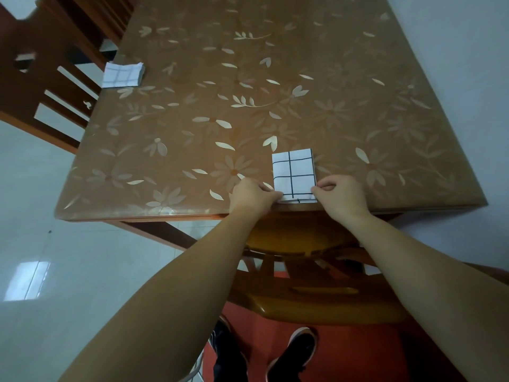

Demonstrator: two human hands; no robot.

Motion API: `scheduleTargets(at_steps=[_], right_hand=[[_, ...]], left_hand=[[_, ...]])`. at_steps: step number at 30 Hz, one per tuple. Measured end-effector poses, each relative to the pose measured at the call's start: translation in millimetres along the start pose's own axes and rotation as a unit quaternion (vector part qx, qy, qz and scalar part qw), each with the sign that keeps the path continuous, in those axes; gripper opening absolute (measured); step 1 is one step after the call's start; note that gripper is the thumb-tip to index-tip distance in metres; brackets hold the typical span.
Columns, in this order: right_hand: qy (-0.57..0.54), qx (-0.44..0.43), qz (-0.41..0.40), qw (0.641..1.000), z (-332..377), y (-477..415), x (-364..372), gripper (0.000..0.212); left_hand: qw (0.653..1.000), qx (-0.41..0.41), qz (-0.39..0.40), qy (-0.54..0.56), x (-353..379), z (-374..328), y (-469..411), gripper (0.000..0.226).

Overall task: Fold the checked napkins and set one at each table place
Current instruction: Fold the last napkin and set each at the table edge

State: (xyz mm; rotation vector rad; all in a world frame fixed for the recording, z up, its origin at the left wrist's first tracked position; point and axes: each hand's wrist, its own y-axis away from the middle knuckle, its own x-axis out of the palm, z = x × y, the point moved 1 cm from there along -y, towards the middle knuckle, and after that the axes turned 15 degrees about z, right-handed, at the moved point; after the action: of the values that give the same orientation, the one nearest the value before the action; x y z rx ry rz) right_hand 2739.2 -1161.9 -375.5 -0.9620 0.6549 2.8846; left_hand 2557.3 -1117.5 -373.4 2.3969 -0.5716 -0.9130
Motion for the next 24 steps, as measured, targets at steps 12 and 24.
scheduleTargets(at_steps=[12, 24], right_hand=[[0.008, 0.007, 0.026, 1.000, -2.0, -0.3, 1.4, 0.017], [0.010, 0.011, 0.024, 1.000, -0.7, 0.8, 1.3, 0.020]], left_hand=[[0.999, -0.005, 0.004, -0.031, 0.4, 3.9, 1.9, 0.021], [0.999, -0.001, 0.000, -0.040, 1.8, 3.7, 5.4, 0.022]])
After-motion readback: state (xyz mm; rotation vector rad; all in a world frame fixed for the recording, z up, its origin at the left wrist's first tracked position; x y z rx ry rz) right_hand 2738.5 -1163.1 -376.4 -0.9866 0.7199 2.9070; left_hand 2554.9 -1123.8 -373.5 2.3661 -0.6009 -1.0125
